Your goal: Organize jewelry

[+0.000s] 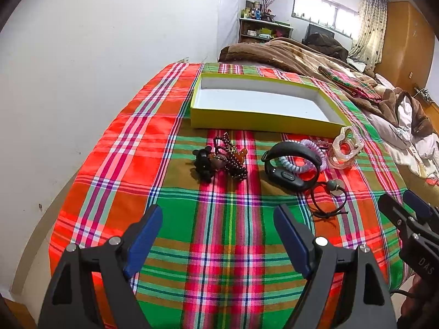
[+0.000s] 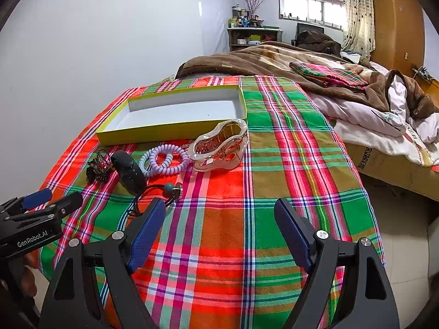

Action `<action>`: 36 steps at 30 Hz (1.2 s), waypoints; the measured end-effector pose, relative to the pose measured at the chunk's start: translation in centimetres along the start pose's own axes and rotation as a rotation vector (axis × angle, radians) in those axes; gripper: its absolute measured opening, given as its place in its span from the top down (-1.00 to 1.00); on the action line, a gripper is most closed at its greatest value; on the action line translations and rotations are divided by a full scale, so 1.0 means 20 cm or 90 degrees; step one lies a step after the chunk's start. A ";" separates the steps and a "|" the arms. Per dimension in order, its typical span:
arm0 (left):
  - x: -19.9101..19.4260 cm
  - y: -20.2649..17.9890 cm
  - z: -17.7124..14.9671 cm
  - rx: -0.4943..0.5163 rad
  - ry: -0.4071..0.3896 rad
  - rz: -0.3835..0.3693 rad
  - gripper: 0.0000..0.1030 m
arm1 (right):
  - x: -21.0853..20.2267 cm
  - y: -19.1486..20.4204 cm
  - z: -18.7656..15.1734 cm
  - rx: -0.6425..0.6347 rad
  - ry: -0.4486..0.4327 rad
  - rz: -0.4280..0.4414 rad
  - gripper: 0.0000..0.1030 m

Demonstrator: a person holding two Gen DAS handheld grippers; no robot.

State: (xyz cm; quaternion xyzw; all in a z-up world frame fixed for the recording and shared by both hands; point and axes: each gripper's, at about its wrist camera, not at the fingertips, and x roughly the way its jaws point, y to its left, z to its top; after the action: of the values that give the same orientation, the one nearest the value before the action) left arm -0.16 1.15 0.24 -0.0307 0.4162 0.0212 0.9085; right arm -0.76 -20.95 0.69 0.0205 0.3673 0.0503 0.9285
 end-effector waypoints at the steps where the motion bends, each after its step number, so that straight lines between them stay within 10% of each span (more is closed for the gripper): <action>1: 0.00 0.00 0.00 0.000 -0.001 0.002 -0.65 | 0.00 0.00 0.00 0.000 -0.001 0.001 -0.58; 36: -0.02 0.01 -0.01 0.002 0.001 0.011 -0.65 | 0.02 -0.01 0.00 0.002 0.000 0.004 -0.58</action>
State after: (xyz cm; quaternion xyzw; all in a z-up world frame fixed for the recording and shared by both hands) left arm -0.49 1.36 0.41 -0.0260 0.4171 0.0282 0.9081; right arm -0.45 -21.07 0.37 0.0232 0.3674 0.0527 0.9283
